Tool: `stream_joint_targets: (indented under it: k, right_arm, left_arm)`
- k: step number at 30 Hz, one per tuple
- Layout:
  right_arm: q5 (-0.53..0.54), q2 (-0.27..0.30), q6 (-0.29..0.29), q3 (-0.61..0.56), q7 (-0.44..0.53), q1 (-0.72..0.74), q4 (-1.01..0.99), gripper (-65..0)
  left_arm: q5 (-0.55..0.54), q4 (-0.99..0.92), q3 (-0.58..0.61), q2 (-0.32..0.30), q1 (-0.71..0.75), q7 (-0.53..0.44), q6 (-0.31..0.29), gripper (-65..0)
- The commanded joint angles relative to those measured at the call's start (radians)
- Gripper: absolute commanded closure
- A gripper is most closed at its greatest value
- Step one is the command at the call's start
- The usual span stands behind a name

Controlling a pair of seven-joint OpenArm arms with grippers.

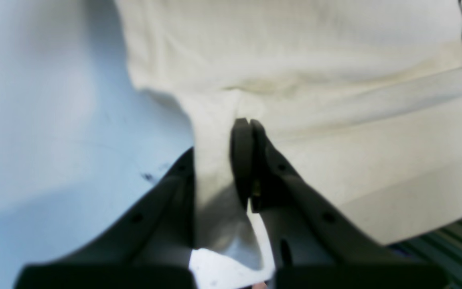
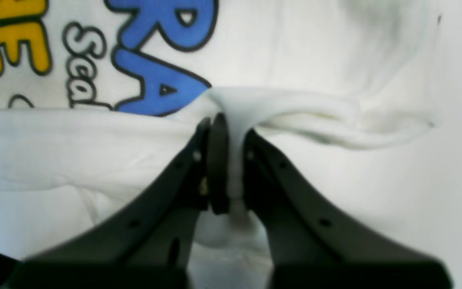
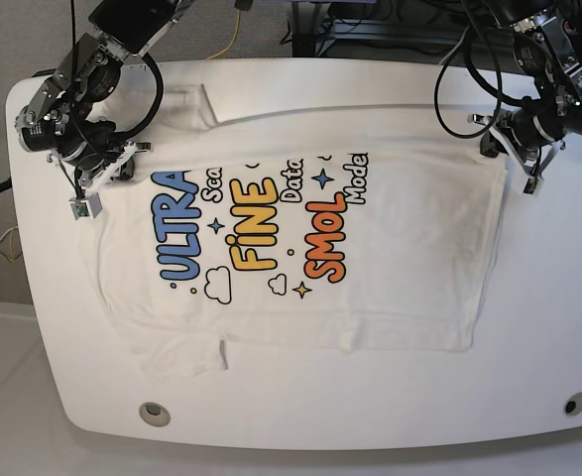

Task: Fold the T-shirt properly
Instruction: 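Lift the gripped shoulder edge and fold it over toward the hem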

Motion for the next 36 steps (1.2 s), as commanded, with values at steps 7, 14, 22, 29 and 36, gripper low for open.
stream_joint_targets:
  k: [7, 14, 22, 29, 36]
  right_arm:
    - [0.012, 0.012, 0.002, 0.001, 0.018, 0.044, 0.03, 0.0]
    - [0.01, 0.007, 0.002, 0.001, 0.018, 0.077, 0.029, 0.0]
    - [0.01, 0.007, 0.002, 0.001, 0.018, 0.11, 0.027, 0.0]
    - [0.01, 0.007, 0.002, 0.001, 0.018, 0.144, 0.026, 0.0]
    - [0.012, 0.006, 0.002, -0.027, 0.018, 0.166, 0.024, 0.0]
  left_arm:
    - [-0.008, 0.017, -0.003, -0.012, -0.081, -0.01, -0.001, -3.1]
    - [-0.008, 0.015, -0.003, -0.011, -0.135, -0.01, -0.001, -3.1]
    - [-0.006, 0.014, -0.001, -0.009, -0.173, -0.01, -0.001, -3.2]
    - [-0.006, 0.011, 0.0, -0.003, -0.199, -0.011, -0.001, -3.2]
    - [-0.006, 0.011, -0.001, 0.023, -0.219, -0.013, -0.001, -3.2]
